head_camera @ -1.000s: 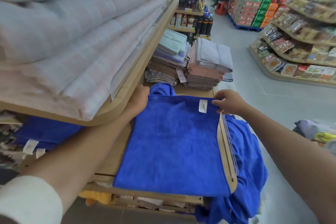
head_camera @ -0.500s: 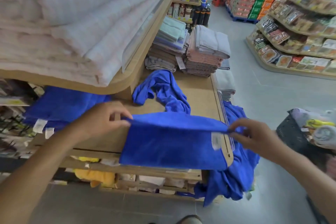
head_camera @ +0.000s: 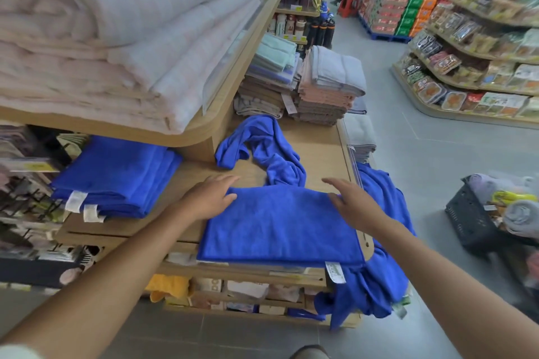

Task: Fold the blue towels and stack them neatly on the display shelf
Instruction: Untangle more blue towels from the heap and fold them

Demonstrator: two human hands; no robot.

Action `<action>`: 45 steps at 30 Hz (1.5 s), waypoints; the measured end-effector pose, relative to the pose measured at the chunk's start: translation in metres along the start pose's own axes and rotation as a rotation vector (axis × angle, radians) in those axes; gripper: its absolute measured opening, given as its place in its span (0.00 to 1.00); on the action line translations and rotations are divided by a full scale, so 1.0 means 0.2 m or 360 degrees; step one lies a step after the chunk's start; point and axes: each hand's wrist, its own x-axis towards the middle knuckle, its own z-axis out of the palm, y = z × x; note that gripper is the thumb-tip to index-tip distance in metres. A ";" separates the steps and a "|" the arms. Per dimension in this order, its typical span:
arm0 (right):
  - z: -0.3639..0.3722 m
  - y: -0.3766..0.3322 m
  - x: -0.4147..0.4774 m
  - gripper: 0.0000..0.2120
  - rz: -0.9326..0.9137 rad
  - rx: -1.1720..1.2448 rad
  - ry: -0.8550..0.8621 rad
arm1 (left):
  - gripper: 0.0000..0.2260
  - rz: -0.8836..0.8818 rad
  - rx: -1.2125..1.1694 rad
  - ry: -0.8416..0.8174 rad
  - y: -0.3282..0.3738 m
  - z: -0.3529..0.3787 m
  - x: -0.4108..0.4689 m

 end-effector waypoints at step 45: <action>0.20 0.08 -0.01 0.27 0.0787 0.0396 -0.0104 | 0.22 -0.0824 -0.1146 0.0233 -0.24 0.09 -0.22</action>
